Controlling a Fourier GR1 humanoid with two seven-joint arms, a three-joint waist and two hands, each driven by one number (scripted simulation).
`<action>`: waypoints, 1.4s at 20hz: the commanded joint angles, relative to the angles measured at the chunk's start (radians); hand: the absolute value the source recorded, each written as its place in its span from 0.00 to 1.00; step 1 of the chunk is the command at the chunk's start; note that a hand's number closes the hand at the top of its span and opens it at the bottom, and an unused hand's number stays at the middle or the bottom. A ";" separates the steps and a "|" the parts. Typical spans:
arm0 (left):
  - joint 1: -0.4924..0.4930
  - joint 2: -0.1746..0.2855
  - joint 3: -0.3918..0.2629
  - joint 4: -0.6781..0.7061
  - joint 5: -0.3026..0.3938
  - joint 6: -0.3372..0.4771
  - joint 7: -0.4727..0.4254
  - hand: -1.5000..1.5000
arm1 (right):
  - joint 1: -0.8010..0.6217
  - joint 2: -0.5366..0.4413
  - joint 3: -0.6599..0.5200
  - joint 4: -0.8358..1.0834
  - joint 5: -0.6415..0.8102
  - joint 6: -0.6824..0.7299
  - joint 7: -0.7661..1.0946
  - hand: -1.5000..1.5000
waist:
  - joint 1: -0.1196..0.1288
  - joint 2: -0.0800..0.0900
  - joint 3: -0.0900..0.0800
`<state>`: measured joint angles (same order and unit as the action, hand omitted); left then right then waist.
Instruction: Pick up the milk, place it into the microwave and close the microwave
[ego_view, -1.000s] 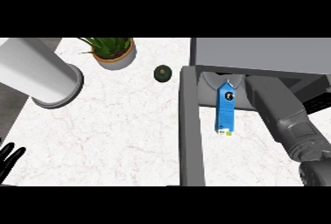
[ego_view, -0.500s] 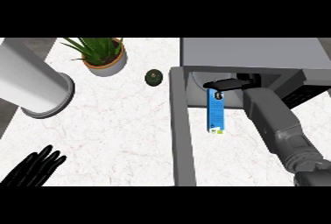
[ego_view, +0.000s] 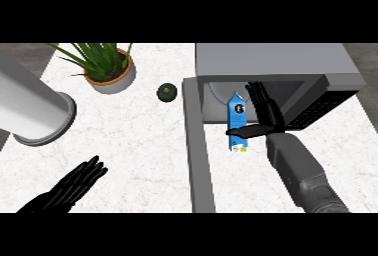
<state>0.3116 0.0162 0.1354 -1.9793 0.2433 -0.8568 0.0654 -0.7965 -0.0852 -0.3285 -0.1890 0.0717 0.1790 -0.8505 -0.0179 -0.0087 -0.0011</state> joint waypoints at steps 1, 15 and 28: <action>-0.062 -0.015 -0.084 0.046 -0.119 0.073 -0.018 1.00 | 0.108 0.015 0.048 -0.047 0.027 0.002 -0.007 0.00 | -0.031 -0.009 -0.002; -0.203 -0.011 -0.202 0.274 -0.402 0.146 -0.190 1.00 | 0.591 -0.095 0.084 -0.389 -0.021 0.114 -0.068 0.00 | -0.052 -0.009 -0.005; -0.400 -0.016 -0.534 0.545 -0.472 0.480 -0.307 1.00 | 1.055 -0.215 0.094 -1.001 -0.228 0.337 0.028 0.00 | -0.034 0.004 -0.003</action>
<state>-0.0436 0.0002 -0.2896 -1.4971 -0.2408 -0.4739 -0.2325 0.1314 -0.2602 -0.2220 -1.0331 -0.0859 0.3840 -0.8025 -0.0571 -0.0072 -0.0047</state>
